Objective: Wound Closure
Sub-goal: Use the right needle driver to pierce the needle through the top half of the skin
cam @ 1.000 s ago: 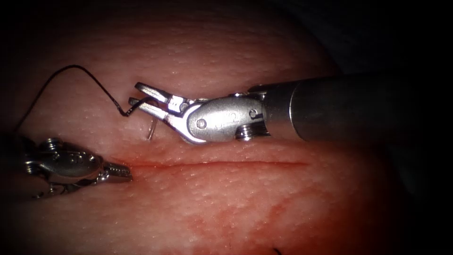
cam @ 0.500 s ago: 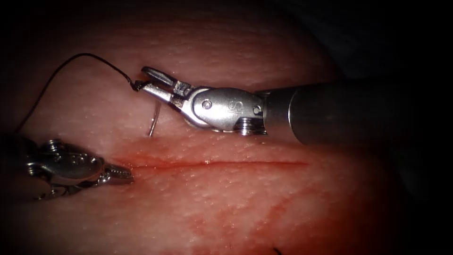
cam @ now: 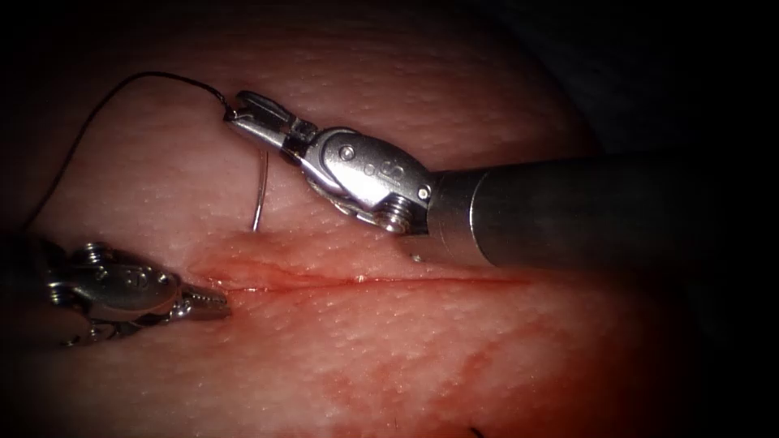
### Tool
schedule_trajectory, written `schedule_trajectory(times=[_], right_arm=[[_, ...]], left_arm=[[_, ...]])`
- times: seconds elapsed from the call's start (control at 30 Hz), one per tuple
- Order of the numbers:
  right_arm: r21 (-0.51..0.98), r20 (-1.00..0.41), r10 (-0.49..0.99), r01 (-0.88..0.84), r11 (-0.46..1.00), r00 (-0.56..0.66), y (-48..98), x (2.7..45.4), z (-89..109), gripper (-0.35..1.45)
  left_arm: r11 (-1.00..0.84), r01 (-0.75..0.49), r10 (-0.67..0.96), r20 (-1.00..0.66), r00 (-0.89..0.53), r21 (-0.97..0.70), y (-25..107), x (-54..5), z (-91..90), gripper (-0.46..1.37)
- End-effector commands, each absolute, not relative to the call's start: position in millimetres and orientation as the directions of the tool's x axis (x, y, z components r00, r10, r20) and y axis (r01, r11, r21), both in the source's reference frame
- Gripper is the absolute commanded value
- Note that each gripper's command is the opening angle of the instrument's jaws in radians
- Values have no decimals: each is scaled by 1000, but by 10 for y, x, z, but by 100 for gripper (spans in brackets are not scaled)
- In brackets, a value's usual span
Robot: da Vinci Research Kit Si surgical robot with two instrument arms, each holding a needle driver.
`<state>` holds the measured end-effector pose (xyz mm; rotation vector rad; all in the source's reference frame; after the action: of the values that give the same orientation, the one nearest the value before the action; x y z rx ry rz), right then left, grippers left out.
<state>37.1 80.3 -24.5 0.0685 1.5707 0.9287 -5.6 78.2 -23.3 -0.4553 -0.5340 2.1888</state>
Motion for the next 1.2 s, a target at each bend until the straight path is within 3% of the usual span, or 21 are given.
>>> schedule_trajectory(times=[0.03, 0.5, 0.73, 1.2], right_arm=[[598, -798, 545, -457, 659, -258, 803, 375, -248, -35], [774, -593, 765, -442, 454, -251, 791, 379, -246, -35], [907, -344, 887, -355, 228, -309, 784, 383, -243, -35], [958, -68, 962, -287, -12, -266, 756, 394, -249, -35]], left_arm=[[-574, -630, 787, -140, -600, -523, 782, -57, -233, -26], [-574, -630, 786, -138, -602, -523, 781, -58, -232, -26], [-575, -629, 786, -138, -603, -523, 780, -57, -231, -26], [-576, -628, 785, -139, -604, -523, 781, -56, -231, -25]])
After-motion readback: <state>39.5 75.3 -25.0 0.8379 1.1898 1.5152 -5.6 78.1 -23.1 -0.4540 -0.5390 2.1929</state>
